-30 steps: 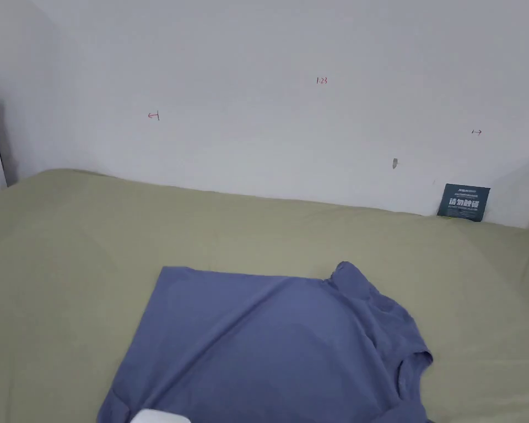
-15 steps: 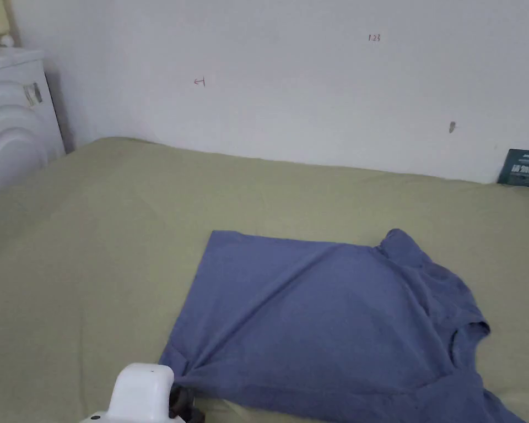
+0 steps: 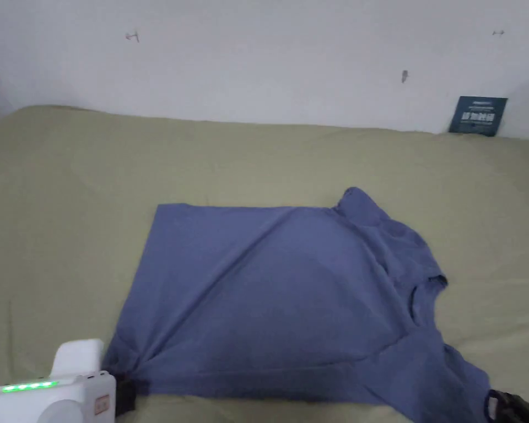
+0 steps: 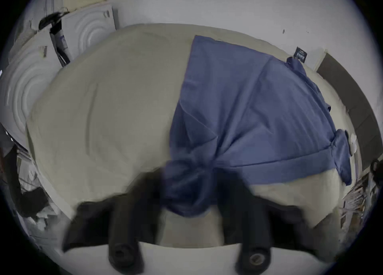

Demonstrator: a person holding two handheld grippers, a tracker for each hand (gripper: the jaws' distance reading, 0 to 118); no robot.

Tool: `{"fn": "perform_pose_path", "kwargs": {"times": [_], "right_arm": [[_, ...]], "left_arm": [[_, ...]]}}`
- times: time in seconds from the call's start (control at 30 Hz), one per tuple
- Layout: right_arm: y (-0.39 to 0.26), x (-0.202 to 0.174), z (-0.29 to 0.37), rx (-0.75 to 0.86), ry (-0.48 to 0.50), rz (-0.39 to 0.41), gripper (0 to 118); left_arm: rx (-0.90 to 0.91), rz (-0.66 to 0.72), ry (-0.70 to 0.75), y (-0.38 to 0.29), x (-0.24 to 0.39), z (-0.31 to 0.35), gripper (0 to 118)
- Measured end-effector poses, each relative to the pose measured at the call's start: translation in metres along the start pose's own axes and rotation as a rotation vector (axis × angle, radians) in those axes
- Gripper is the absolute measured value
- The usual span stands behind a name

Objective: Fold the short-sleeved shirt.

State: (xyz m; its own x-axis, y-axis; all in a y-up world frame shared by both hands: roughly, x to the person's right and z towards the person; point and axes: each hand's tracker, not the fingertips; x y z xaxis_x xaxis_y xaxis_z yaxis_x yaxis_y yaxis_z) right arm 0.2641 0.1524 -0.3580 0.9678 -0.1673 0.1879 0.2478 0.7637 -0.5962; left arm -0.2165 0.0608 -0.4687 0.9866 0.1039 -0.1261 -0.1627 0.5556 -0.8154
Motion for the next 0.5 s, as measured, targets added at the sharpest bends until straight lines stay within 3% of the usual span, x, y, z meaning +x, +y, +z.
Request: {"fn": "perform_pose_path", "kwargs": {"times": [0.03, 0.07, 0.1, 0.17, 0.27, 0.33, 0.43, 0.5], "right_arm": [[0.002, 0.005, -0.009, -0.043, 0.001, 0.007, 31], [0.002, 0.01, -0.021, -0.098, 0.004, 0.026, 71], [0.001, 0.012, -0.032, -0.174, -0.014, 0.053, 90], [-0.004, 0.014, -0.048, -0.189, 0.0, 0.112, 91], [-0.013, 0.011, -0.072, -0.25, -0.022, 0.184, 91], [-0.02, 0.011, -0.094, -0.27, -0.031, 0.199, 91], [-0.026, 0.009, -0.113, -0.235, -0.128, 0.226, 90], [-0.028, 0.011, -0.123, -0.242, -0.11, 0.209, 82]], "left_arm": [[0.043, 0.027, 0.05, -0.001, 0.002, 0.004, 23], [0.061, 0.053, 0.0, 0.001, 0.0, 0.008, 8], [0.052, 0.055, -0.039, 0.004, 0.0, 0.009, 8], [0.065, -0.014, 0.007, 0.006, 0.005, 0.014, 8], [0.071, -0.006, -0.006, 0.011, 0.006, 0.022, 8], [0.082, 0.008, -0.013, 0.013, 0.004, 0.023, 8], [0.075, 0.006, -0.013, 0.014, 0.004, 0.024, 8], [0.07, 0.0, -0.012, 0.013, 0.005, 0.024, 8]]}}
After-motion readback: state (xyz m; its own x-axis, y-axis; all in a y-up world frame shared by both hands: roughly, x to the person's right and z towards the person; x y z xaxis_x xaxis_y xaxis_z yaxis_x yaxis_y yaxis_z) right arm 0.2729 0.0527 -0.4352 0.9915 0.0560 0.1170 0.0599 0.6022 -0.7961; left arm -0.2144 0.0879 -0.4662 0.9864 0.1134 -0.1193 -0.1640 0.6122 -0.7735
